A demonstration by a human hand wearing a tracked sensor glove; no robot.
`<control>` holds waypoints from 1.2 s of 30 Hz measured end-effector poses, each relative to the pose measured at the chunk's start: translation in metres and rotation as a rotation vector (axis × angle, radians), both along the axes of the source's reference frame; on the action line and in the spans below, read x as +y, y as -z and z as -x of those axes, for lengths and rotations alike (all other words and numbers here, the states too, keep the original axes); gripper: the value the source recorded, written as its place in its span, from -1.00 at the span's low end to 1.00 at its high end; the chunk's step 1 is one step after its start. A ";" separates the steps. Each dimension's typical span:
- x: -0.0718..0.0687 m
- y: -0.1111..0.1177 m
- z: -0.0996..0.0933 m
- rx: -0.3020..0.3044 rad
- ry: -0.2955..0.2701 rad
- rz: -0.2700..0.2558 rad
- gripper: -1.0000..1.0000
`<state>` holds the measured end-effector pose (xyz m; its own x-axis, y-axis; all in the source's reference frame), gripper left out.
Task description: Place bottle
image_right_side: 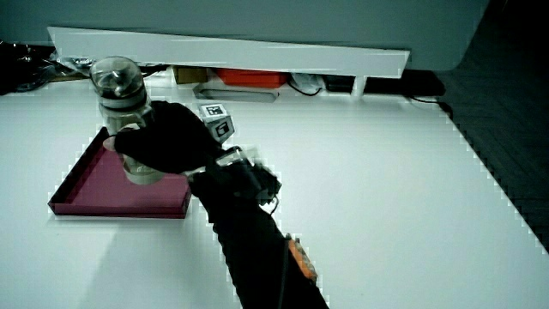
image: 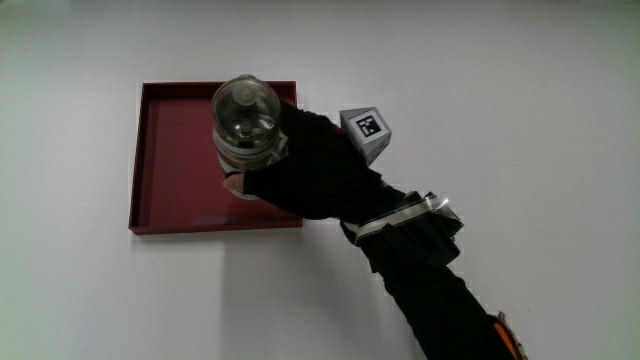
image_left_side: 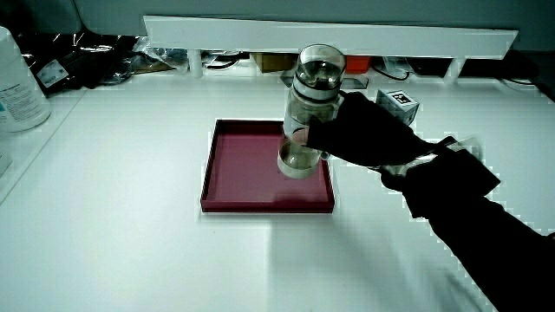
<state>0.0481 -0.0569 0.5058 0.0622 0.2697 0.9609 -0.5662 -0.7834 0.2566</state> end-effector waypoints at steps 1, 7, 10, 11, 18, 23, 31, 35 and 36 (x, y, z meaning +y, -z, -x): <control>0.001 -0.006 0.001 0.007 -0.003 0.005 0.00; 0.012 -0.021 0.012 0.059 0.038 0.066 0.00; 0.014 -0.026 0.014 0.061 0.044 0.077 0.00; 0.015 -0.026 0.015 0.071 0.047 0.083 0.00; 0.017 -0.033 0.012 0.043 0.029 0.127 0.00; 0.017 -0.040 0.009 0.024 0.021 0.137 0.00; 0.018 -0.040 0.006 0.021 0.022 0.139 -0.24; 0.019 -0.041 0.004 0.034 0.020 0.138 -0.38; 0.019 -0.042 0.004 0.025 0.024 0.132 -0.41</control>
<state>0.0443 -0.0378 0.5482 0.0938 0.3916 0.9153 -0.5764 -0.7283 0.3707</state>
